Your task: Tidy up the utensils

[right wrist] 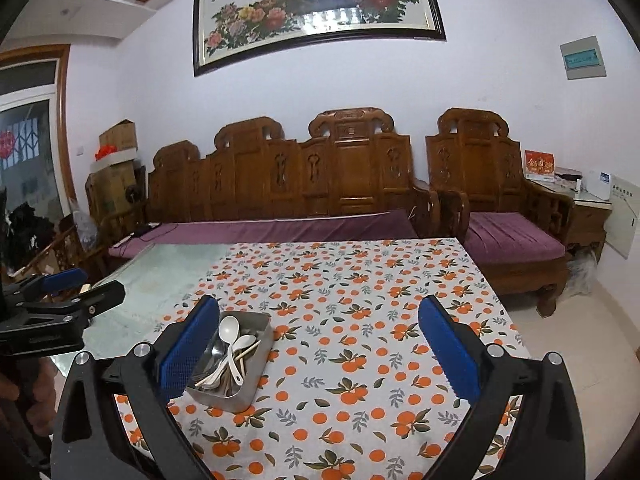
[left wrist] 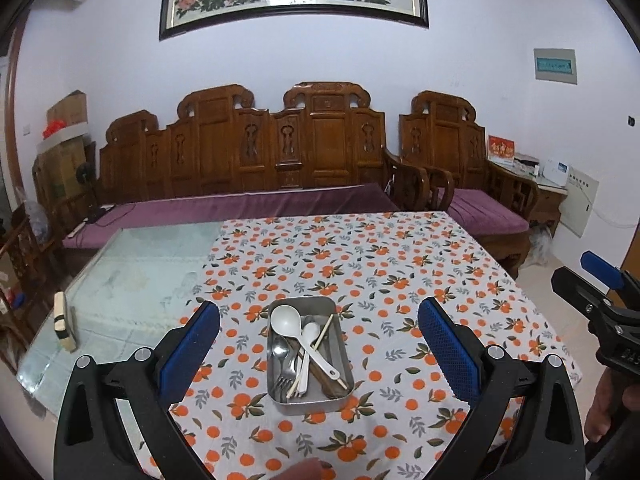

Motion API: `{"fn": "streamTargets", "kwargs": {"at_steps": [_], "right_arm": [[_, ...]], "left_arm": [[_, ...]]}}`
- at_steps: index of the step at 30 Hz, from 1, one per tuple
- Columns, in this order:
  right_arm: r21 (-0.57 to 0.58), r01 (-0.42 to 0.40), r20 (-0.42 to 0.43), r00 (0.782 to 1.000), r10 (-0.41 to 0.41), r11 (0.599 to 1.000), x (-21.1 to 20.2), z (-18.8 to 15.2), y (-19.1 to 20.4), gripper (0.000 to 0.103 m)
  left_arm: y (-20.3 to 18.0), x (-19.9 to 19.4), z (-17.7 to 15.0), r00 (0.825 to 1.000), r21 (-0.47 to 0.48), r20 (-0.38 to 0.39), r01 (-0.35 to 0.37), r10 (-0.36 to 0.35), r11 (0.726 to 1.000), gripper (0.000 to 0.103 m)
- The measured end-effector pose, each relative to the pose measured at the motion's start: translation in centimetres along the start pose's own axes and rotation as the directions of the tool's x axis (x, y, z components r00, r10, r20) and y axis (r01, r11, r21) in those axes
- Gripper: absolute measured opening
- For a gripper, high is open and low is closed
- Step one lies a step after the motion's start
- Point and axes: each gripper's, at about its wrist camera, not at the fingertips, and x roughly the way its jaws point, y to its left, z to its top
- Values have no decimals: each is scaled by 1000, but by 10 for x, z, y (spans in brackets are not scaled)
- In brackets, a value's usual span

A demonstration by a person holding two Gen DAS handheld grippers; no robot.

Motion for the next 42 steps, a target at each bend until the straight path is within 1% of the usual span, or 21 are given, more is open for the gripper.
{"fn": "streamTargets", "kwargs": {"at_steps": [10,18,42], "right_arm": [[2,0,5,1000,0,1000,-4,0,1,100],[-2,2,5,1000,-2,1000,-5,0,2,100],[-16,-6,10,1000,6,1000,-9,4,4,100]], "left_arm": [[-3,-7,-2,1000,0,13,-12,12,1000,96],[-1,-14,-1,999,-30,31,-11,12,999,96],[2,-15,-2,999,-30,32,-12,13,999,96]]}}
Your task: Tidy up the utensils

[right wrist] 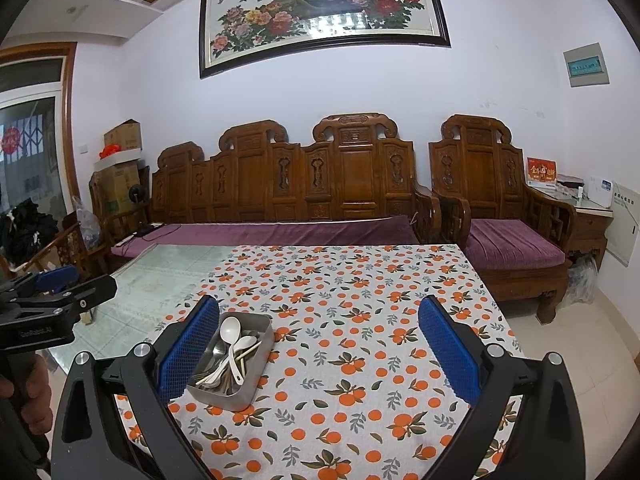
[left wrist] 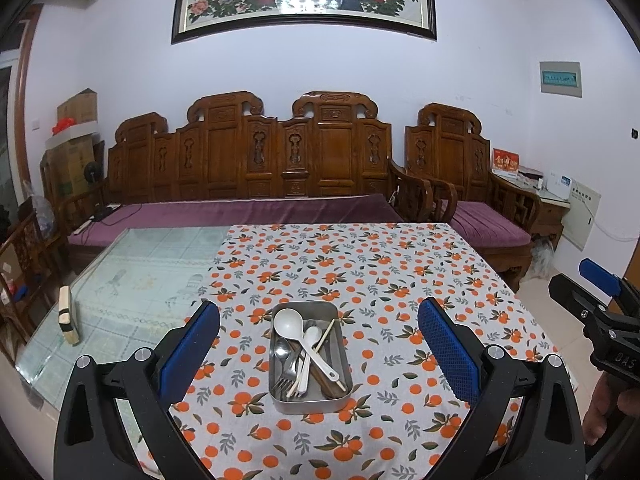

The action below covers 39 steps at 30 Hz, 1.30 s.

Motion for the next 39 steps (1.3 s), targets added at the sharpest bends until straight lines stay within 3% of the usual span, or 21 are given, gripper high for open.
{"fn": "streamTargets", "kwargs": {"at_steps": [39], "right_arm": [[-1,-3,1,1000,3,1000,-3,0,6,100]], "left_arm": [[-6,-3,1,1000,-4,4,1,-1,1000,96]]}}
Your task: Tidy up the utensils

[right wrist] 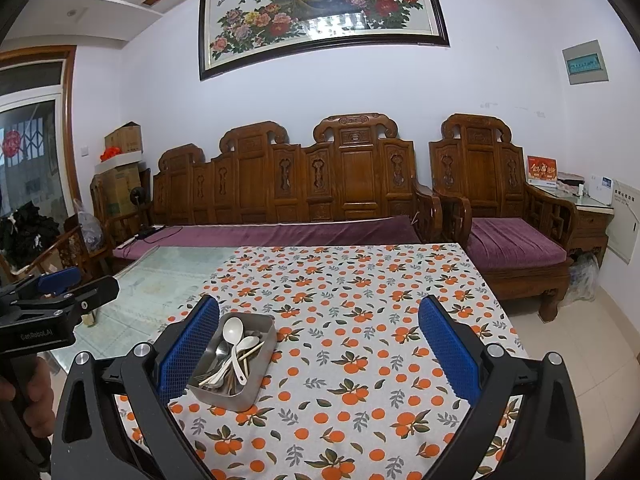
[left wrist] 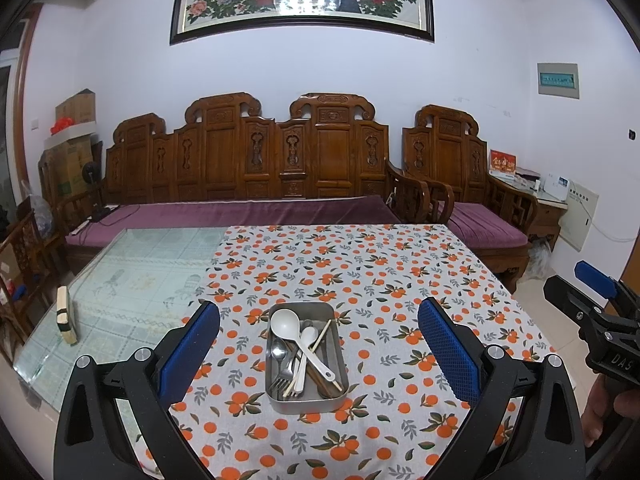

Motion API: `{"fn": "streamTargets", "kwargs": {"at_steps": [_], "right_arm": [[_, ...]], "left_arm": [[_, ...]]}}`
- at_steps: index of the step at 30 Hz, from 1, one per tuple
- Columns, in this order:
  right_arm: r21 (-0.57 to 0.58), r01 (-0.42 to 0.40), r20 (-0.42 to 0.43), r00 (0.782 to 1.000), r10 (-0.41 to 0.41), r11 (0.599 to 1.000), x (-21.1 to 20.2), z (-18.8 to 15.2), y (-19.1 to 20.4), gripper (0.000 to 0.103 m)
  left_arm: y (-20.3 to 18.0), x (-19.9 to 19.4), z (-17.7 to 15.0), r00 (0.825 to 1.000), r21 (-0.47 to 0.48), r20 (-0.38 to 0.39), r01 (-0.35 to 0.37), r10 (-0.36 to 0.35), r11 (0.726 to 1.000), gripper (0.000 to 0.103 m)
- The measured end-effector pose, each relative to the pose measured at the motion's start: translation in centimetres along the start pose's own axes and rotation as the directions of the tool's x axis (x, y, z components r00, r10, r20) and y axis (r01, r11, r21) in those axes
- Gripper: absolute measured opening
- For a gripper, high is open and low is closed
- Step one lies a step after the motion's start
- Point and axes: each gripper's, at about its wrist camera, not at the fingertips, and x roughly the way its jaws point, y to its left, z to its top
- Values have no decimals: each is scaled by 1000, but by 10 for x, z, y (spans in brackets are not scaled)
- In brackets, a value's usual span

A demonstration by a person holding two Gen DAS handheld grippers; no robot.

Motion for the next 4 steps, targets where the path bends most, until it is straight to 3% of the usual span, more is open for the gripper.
{"fn": "streamTargets", "kwargs": {"at_steps": [4], "right_arm": [[1,1,1,1000,-1,1000,-1,0,1,100]], "left_arm": [[1,0,0,1000,1,0,3,-3,1000,96]]}}
